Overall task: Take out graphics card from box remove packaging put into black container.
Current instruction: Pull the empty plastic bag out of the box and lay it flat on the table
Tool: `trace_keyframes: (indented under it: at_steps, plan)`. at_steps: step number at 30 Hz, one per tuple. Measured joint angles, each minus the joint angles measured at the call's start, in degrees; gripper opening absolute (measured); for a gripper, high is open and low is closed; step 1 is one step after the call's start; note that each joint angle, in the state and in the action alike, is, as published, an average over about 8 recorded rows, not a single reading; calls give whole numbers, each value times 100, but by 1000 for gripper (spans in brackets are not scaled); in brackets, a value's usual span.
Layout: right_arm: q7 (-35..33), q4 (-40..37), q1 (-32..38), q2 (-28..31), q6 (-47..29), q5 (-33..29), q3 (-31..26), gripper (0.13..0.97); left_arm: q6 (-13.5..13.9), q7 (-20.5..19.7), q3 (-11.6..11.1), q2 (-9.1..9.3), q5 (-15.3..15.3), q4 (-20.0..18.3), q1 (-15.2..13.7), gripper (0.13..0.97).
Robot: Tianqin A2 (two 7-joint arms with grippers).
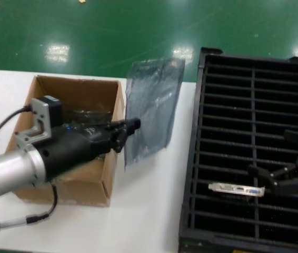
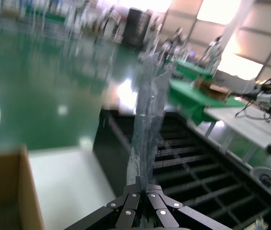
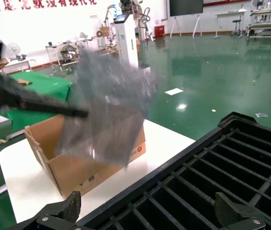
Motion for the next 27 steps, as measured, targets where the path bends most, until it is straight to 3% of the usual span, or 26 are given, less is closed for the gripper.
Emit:
trace_keyframes:
  at_steps: [2, 5, 7, 10, 14, 18, 23, 27]
  plan:
    - [0, 0, 0, 0, 0, 0, 0, 966, -70, -548, 511, 23, 158, 267, -321, 140]
    - [0, 0, 0, 0, 0, 0, 0, 966, -34, -1330, 1039, 125, 608, 552, -705, 140]
    - [0, 0, 0, 0, 0, 0, 0, 966, 77, -1851, 1233, 237, 1035, 688, -900, 140]
    - [0, 0, 0, 0, 0, 0, 0, 966, 320, -2602, 1327, 448, 1788, 855, -1109, 146]
    - [0, 0, 0, 0, 0, 0, 0, 966, 663, -3379, 1238, 782, 2749, 1090, -1291, 154]
    - [0, 0, 0, 0, 0, 0, 0, 966, 965, -3738, 960, 1145, 3449, 1327, -1343, 176]
    - [0, 0, 0, 0, 0, 0, 0, 966, 1280, -3825, 561, 1522, 3963, 1453, -1337, 225]
    - [0, 0, 0, 0, 0, 0, 0, 966, 1473, -3728, 225, 1686, 4185, 1335, -1317, 271]
